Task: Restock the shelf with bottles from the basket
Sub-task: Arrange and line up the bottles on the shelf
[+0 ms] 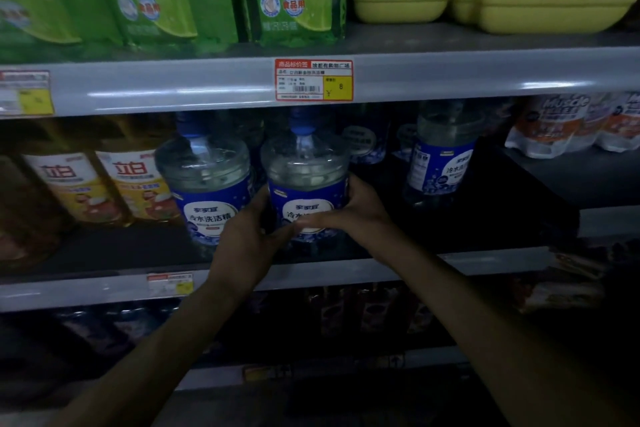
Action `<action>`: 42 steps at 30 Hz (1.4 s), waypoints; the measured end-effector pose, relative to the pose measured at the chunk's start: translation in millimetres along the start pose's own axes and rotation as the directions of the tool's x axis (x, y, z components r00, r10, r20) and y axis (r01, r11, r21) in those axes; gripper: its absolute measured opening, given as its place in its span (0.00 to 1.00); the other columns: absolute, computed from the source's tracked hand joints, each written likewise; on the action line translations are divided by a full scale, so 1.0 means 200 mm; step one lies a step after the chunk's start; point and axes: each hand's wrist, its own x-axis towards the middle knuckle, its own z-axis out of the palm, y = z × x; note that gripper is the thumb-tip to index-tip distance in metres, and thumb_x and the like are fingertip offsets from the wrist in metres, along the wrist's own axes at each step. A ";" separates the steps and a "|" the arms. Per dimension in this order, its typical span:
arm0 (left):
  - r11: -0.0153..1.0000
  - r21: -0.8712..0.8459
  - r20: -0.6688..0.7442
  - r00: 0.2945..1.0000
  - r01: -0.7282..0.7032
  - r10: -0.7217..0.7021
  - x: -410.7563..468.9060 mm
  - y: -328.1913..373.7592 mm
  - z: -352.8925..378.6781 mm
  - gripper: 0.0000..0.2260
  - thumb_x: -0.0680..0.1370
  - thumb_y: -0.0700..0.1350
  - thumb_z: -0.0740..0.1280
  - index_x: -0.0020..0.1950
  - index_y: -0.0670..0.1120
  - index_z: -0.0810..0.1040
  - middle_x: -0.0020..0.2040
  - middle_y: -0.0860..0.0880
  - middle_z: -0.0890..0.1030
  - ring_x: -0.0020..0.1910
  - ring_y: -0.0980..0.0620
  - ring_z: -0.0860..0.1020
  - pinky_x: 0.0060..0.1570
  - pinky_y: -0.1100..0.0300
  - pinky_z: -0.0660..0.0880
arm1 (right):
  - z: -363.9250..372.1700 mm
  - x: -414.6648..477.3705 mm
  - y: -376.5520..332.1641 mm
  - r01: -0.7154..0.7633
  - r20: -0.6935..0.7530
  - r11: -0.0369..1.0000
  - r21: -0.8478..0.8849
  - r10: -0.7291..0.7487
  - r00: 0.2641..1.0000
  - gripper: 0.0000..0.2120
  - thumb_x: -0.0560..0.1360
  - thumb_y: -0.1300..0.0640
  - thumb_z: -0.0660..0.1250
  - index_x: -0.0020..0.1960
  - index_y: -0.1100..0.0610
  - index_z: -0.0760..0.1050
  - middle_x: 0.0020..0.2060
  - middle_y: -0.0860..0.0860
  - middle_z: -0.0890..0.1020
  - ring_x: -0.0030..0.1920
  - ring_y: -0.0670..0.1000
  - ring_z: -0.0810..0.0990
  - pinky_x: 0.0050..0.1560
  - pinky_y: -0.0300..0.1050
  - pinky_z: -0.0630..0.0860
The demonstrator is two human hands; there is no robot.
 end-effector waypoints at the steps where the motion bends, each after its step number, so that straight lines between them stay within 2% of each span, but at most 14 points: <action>1: 1.000 0.020 -0.023 1.000 0.002 -0.002 -0.01 0.00 0.00 0.29 0.77 0.50 0.76 0.76 0.52 0.71 0.63 0.54 0.84 0.59 0.58 0.82 0.51 0.70 0.76 | 0.00 0.01 0.00 -0.010 0.017 1.000 -0.003 0.010 1.000 0.41 0.60 0.63 0.86 0.69 0.53 0.74 0.58 0.48 0.84 0.56 0.47 0.84 0.54 0.48 0.83; 6: 0.999 0.024 -0.087 0.996 0.034 -0.031 -0.05 0.04 0.02 0.29 0.78 0.51 0.75 0.77 0.52 0.69 0.66 0.52 0.83 0.61 0.54 0.82 0.58 0.54 0.81 | 0.00 0.04 -0.03 -0.027 0.095 0.998 -0.062 0.033 0.995 0.42 0.62 0.60 0.85 0.72 0.50 0.72 0.62 0.47 0.83 0.59 0.47 0.83 0.58 0.51 0.82; 12: 0.990 0.058 -0.147 0.982 0.126 -0.116 -0.11 0.06 0.02 0.21 0.79 0.51 0.74 0.70 0.49 0.77 0.62 0.52 0.84 0.59 0.53 0.82 0.54 0.58 0.78 | 0.01 -0.03 -0.03 -0.037 0.084 0.997 -0.075 0.043 0.996 0.45 0.61 0.55 0.86 0.73 0.48 0.70 0.63 0.45 0.82 0.60 0.47 0.82 0.59 0.51 0.82; 14: 0.990 0.041 -0.159 0.979 0.133 -0.125 -0.15 0.07 0.02 0.22 0.78 0.51 0.74 0.71 0.50 0.77 0.61 0.54 0.84 0.58 0.54 0.82 0.53 0.57 0.80 | -0.01 -0.06 -0.04 -0.041 0.079 0.995 -0.094 0.049 0.996 0.42 0.62 0.57 0.85 0.72 0.47 0.70 0.61 0.43 0.82 0.58 0.42 0.82 0.57 0.45 0.82; 16: 0.989 0.031 -0.167 0.976 0.147 -0.139 -0.19 0.10 0.03 0.24 0.78 0.49 0.74 0.73 0.51 0.75 0.61 0.55 0.84 0.56 0.55 0.82 0.53 0.53 0.82 | -0.04 -0.10 -0.06 -0.053 0.076 0.990 -0.133 0.063 0.995 0.38 0.65 0.57 0.84 0.69 0.44 0.71 0.58 0.40 0.81 0.54 0.37 0.81 0.49 0.34 0.80; 18: 0.987 -0.004 -0.165 0.974 0.159 -0.157 -0.22 0.13 0.05 0.24 0.78 0.48 0.74 0.73 0.51 0.74 0.61 0.55 0.84 0.56 0.55 0.82 0.53 0.52 0.82 | -0.08 -0.12 -0.06 -0.088 0.059 0.983 -0.164 0.099 0.993 0.38 0.65 0.55 0.83 0.69 0.42 0.70 0.58 0.42 0.79 0.55 0.38 0.79 0.46 0.32 0.77; 21: 0.992 -0.043 -0.171 0.977 0.120 -0.125 -0.23 0.18 0.09 0.19 0.79 0.49 0.72 0.70 0.51 0.77 0.59 0.55 0.84 0.55 0.56 0.83 0.54 0.51 0.83 | -0.15 -0.14 -0.04 -0.135 0.013 0.973 -0.188 0.140 0.990 0.40 0.66 0.51 0.83 0.73 0.46 0.70 0.62 0.47 0.78 0.59 0.44 0.79 0.53 0.40 0.77; 26: 0.995 -0.083 -0.119 0.991 0.048 -0.058 -0.21 0.28 0.21 0.14 0.81 0.48 0.70 0.67 0.52 0.80 0.58 0.55 0.84 0.56 0.56 0.82 0.57 0.51 0.81 | -0.25 -0.17 0.02 -0.183 -0.126 0.959 -0.217 0.159 0.979 0.30 0.70 0.50 0.80 0.69 0.50 0.74 0.59 0.50 0.80 0.57 0.47 0.80 0.56 0.43 0.78; 30: 0.995 -0.098 -0.092 0.995 0.020 -0.029 -0.13 0.34 0.36 0.15 0.82 0.48 0.68 0.68 0.48 0.80 0.59 0.51 0.84 0.57 0.54 0.81 0.58 0.52 0.79 | -0.31 -0.18 0.09 -0.195 -0.186 0.943 -0.271 0.148 0.971 0.23 0.74 0.56 0.76 0.66 0.50 0.75 0.56 0.49 0.81 0.58 0.50 0.81 0.61 0.49 0.79; 33: 0.994 -0.112 -0.082 0.997 0.000 -0.009 -0.08 0.35 0.47 0.16 0.82 0.49 0.68 0.70 0.48 0.78 0.61 0.50 0.84 0.60 0.53 0.81 0.59 0.54 0.79 | -0.34 -0.15 0.12 -0.165 -0.223 0.948 -0.274 0.105 0.969 0.19 0.76 0.63 0.71 0.65 0.51 0.75 0.50 0.45 0.80 0.57 0.51 0.81 0.62 0.50 0.78; 35: 0.991 -0.128 -0.073 0.997 -0.033 0.024 -0.05 0.35 0.53 0.18 0.83 0.50 0.68 0.72 0.49 0.77 0.63 0.50 0.83 0.62 0.53 0.80 0.62 0.54 0.78 | -0.35 -0.11 0.13 -0.136 -0.242 0.957 -0.257 0.072 0.968 0.19 0.77 0.67 0.68 0.65 0.53 0.75 0.50 0.46 0.81 0.55 0.50 0.81 0.61 0.47 0.78; 38: 0.979 -0.184 -0.055 0.996 -0.083 0.074 -0.02 0.33 0.61 0.20 0.83 0.50 0.67 0.74 0.50 0.74 0.67 0.51 0.80 0.67 0.55 0.77 0.67 0.51 0.76 | -0.35 -0.04 0.16 -0.102 -0.242 0.985 -0.139 0.066 0.968 0.18 0.79 0.71 0.64 0.65 0.57 0.75 0.49 0.47 0.81 0.50 0.47 0.81 0.57 0.41 0.77; 40: 0.963 -0.234 -0.083 0.989 -0.135 0.118 -0.01 0.32 0.64 0.20 0.83 0.46 0.67 0.75 0.50 0.74 0.69 0.52 0.78 0.69 0.57 0.75 0.69 0.52 0.74 | -0.35 0.00 0.21 -0.077 -0.262 0.982 -0.173 0.029 0.965 0.12 0.81 0.68 0.63 0.57 0.52 0.77 0.45 0.46 0.83 0.48 0.47 0.81 0.53 0.40 0.78; 42: 0.944 -0.262 -0.111 0.978 -0.200 0.176 0.00 0.31 0.66 0.21 0.83 0.42 0.68 0.76 0.48 0.73 0.71 0.53 0.77 0.71 0.57 0.74 0.71 0.55 0.72 | -0.34 0.05 0.21 -0.124 -0.297 0.973 -0.193 0.063 0.953 0.12 0.84 0.62 0.59 0.46 0.53 0.77 0.34 0.46 0.84 0.41 0.46 0.81 0.45 0.38 0.78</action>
